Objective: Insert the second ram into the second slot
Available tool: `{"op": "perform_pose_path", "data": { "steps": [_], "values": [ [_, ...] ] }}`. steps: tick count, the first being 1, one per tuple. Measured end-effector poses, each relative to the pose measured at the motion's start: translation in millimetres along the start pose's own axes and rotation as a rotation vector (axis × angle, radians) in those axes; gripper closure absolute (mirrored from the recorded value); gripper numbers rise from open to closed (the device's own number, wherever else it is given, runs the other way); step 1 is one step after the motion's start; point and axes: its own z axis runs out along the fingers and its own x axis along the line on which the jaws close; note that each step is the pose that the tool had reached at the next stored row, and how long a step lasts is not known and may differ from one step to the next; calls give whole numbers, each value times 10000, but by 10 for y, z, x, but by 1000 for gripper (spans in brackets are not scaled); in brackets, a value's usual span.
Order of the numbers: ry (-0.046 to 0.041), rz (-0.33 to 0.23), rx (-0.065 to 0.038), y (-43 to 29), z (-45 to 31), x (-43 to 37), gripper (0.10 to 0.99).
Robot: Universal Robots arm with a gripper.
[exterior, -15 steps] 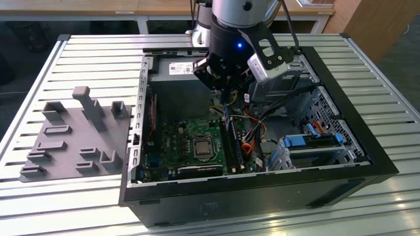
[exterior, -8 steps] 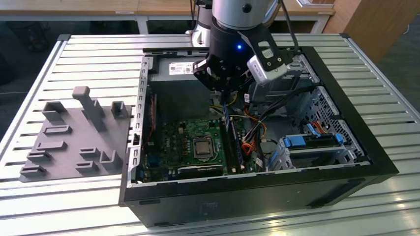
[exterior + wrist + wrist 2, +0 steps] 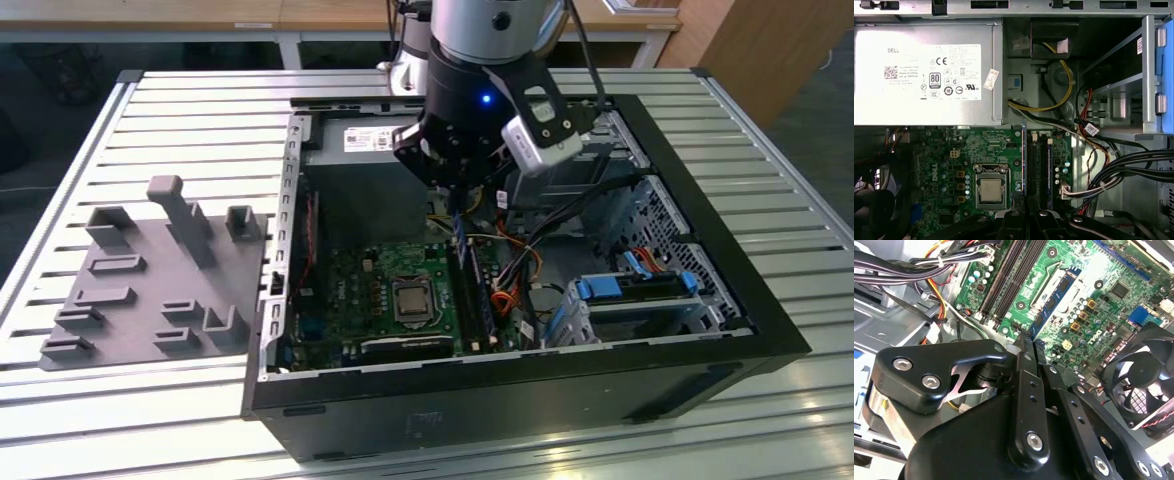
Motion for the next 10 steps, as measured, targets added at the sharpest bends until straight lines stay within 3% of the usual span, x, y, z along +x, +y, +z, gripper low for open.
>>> {"op": "perform_pose_path", "data": {
  "steps": [10],
  "values": [
    [-1,0,3,0,33,0,949]
  ]
}}
